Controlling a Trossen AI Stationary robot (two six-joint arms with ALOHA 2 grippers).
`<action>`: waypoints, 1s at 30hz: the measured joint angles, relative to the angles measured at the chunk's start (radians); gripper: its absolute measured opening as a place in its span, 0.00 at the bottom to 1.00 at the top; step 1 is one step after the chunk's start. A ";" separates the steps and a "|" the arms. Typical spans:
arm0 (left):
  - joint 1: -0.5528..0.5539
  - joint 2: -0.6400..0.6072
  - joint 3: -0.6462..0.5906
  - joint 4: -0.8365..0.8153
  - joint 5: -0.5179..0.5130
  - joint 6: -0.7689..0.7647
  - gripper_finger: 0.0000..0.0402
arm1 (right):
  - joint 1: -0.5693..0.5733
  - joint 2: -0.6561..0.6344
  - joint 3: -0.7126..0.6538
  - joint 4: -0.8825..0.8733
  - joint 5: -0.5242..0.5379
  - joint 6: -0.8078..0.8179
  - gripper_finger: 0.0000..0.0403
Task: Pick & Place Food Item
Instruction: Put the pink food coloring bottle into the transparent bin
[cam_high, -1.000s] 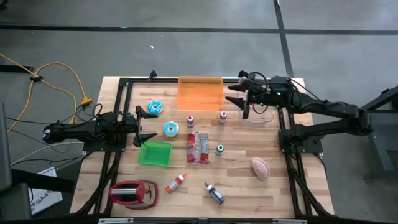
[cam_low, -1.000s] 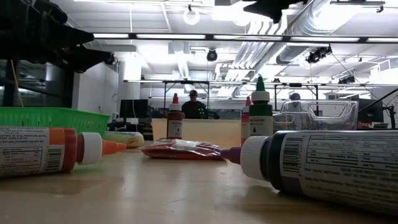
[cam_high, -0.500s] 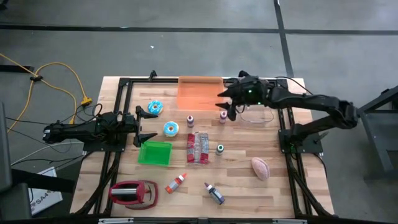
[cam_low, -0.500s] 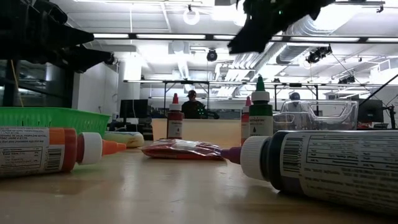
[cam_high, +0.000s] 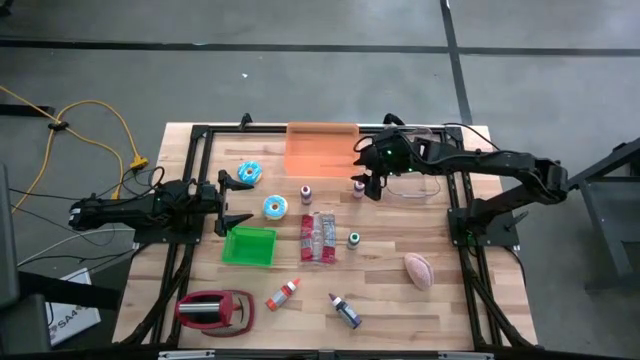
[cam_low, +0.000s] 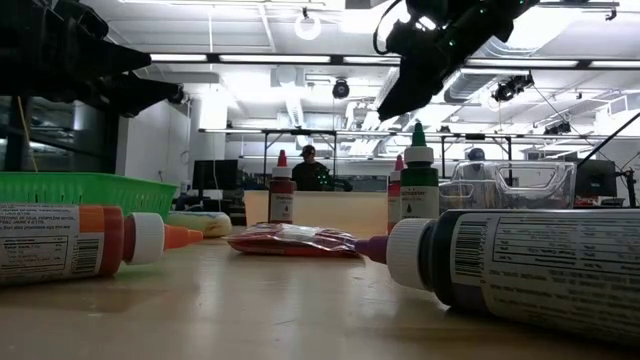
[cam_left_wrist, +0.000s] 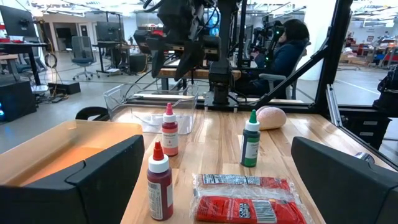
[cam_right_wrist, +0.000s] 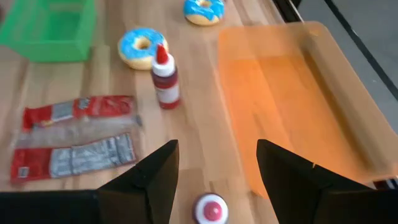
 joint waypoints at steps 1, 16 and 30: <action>0.000 0.000 0.000 0.000 0.000 0.000 0.99 | 0.000 0.000 0.000 -0.009 0.012 0.000 0.51; 0.000 0.000 0.000 0.000 0.000 0.000 0.99 | 0.014 0.059 0.000 -0.125 0.042 0.039 0.51; 0.000 0.000 0.000 0.000 0.000 0.000 0.99 | 0.013 0.134 -0.001 -0.156 0.077 0.094 0.51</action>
